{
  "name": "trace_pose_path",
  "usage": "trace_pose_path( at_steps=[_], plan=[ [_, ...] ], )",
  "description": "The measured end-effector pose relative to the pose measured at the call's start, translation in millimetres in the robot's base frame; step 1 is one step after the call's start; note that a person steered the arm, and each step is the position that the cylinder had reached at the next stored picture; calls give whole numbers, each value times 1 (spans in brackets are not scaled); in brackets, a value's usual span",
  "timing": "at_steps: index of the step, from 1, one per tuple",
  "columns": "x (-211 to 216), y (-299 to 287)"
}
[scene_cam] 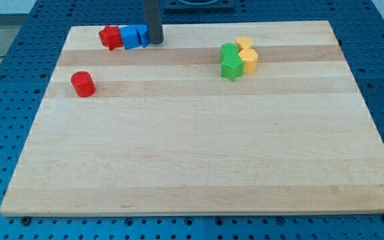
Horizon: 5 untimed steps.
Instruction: Move red circle upwards
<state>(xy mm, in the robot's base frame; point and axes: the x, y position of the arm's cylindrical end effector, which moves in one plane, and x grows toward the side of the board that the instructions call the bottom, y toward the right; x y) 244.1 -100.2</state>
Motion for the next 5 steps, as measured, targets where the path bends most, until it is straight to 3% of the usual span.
trace_pose_path(
  at_steps=[2, 3, 5],
  plan=[
    [19, -4],
    [55, -4],
    [179, -32]
  ],
)
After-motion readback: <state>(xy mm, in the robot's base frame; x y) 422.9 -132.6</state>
